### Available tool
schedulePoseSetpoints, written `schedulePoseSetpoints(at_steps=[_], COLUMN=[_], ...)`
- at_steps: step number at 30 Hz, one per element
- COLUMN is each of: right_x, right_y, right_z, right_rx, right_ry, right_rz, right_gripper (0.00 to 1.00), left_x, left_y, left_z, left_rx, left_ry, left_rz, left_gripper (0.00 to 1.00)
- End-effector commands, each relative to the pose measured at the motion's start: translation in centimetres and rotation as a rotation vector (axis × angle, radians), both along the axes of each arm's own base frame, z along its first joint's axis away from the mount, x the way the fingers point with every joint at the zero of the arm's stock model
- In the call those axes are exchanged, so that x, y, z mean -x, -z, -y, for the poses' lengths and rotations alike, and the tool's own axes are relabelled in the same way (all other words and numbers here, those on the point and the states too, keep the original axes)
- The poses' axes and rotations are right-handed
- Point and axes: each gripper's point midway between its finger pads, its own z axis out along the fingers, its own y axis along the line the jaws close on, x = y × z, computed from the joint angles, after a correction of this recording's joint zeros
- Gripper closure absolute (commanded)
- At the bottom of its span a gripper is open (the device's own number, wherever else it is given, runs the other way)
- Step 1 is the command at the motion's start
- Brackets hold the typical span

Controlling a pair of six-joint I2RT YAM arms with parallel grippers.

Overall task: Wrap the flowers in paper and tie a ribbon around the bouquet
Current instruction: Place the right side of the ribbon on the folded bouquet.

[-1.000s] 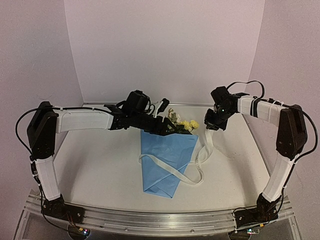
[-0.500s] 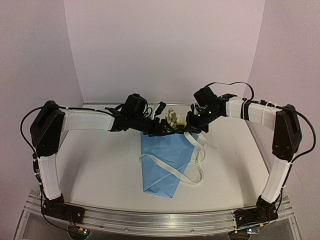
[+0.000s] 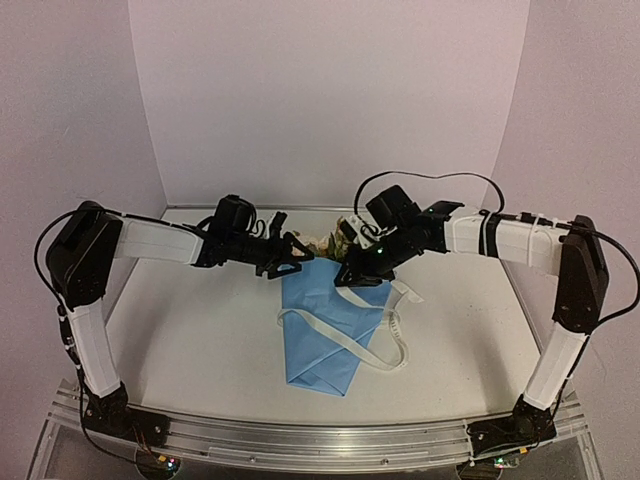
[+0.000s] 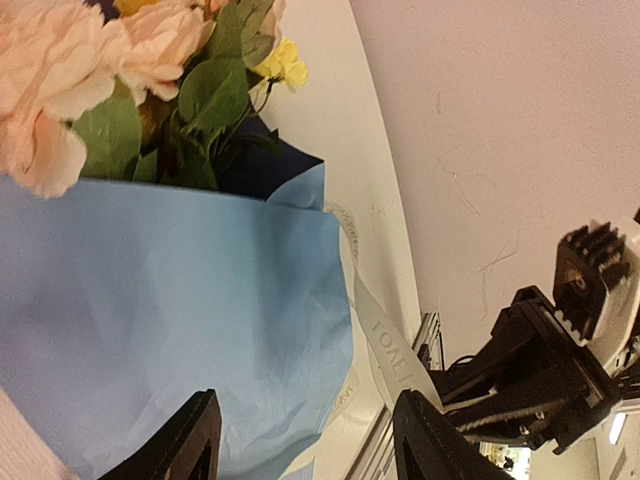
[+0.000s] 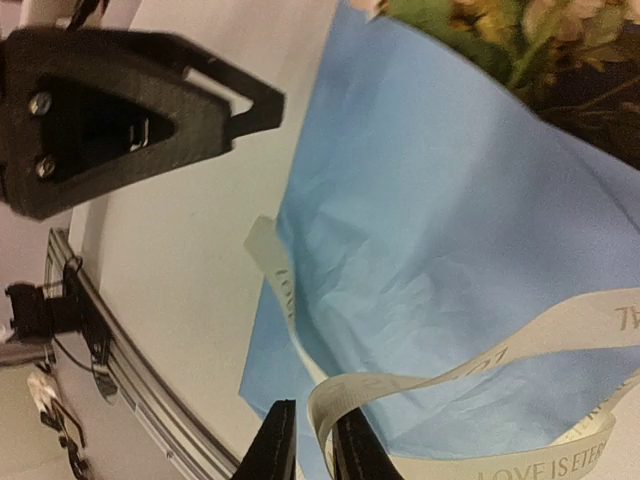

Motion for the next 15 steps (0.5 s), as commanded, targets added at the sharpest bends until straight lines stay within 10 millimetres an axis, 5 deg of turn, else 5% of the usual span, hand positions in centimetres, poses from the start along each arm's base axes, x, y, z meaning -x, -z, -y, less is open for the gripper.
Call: schedulePoseSetpoints(at_steps=[1,5,8,15], right_x=[4.1,4.0,3.1,1.7], right_y=[-0.4,2.1,1.7,1.8], right_z=[-2.8,-0.9,0.5,6.4], right_rx=[-0.002,0.108,0.159,0.235], right_ry=[-0.23,-0.17,-0.089,0.159], right_rz=[-0.008,-0.023,0.003,-0.01], right_gripper=[0.74,0.48,0.33,0.17], left_x=[1.7,1.9,2.4,2.4], left_y=[-1.8,-1.2,-1.0,-1.3], left_z=[-2.2,-3.4,-3.8,-2.4], left_rx=[-0.029,-0.079,-0.104,-0.124], left_ry=[-0.003,-0.02,-0.014,0.038], left_rz=[0.03,0.029,0.028,0.06], left_gripper=[0.41,0.41,0.41,0.41])
